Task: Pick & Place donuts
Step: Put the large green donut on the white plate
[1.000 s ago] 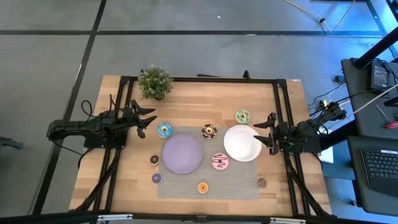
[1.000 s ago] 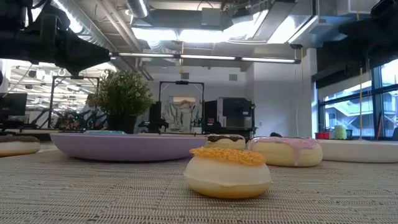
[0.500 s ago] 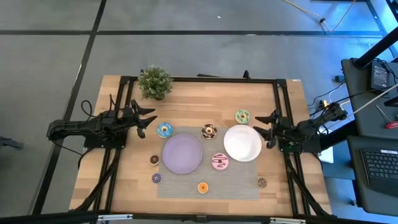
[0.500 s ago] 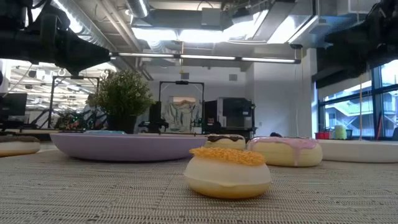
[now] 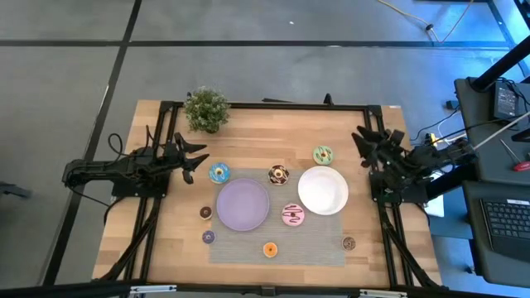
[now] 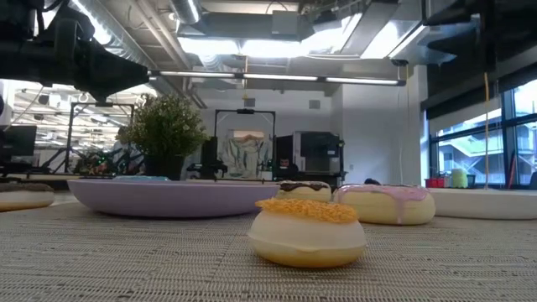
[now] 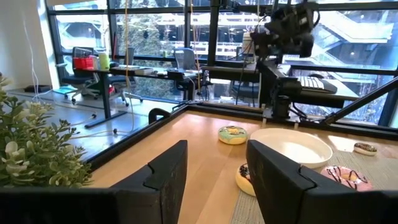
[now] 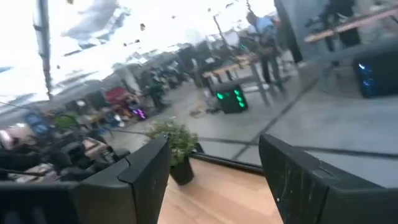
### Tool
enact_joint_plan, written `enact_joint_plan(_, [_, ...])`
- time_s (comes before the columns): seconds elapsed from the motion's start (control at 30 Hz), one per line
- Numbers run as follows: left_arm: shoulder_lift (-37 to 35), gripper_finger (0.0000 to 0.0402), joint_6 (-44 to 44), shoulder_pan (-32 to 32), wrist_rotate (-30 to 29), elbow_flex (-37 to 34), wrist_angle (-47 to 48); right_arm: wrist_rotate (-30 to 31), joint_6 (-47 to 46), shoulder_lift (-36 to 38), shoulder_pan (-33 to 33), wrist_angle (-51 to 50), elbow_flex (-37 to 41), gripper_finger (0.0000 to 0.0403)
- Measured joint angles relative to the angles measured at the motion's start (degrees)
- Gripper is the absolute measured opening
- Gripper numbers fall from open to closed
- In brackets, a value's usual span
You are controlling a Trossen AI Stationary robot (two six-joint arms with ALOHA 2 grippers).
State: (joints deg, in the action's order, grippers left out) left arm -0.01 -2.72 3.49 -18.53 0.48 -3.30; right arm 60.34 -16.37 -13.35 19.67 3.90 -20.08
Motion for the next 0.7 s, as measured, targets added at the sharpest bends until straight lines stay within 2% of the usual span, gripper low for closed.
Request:
enact_joint_plan(0.1, [0.0, 0.0161, -4.6, 0.0, -3.26, -0.01, -1.1, -0.53, -10.59, -5.99, -2.47, -13.7, -7.43, 0.0242])
enact_joint_plan(0.23, [0.0, 0.0159, -13.29, 0.0, -8.07, 0.01, -4.42, -7.35, -24.23, -14.56, -7.64, -32.93, -16.4, 0.0229])
enact_joint_plan(0.33, [0.0, 0.0159, -15.44, 0.0, -8.18, -0.01, -5.86, -13.5, -31.21, -20.83, -13.0, -44.28, -20.98, 0.0213])
enact_joint_plan(0.47, [0.0, 0.0159, -15.1, 0.0, -7.43, -0.01, -5.8, -23.55, -34.41, -27.87, -21.48, -50.41, -22.23, 0.0193])
enact_joint_plan(0.7, [0.0, 0.0159, -14.1, 0.0, -9.02, -0.01, -5.73, -43.21, -34.57, -38.55, -35.95, -50.12, -20.5, 0.0177])
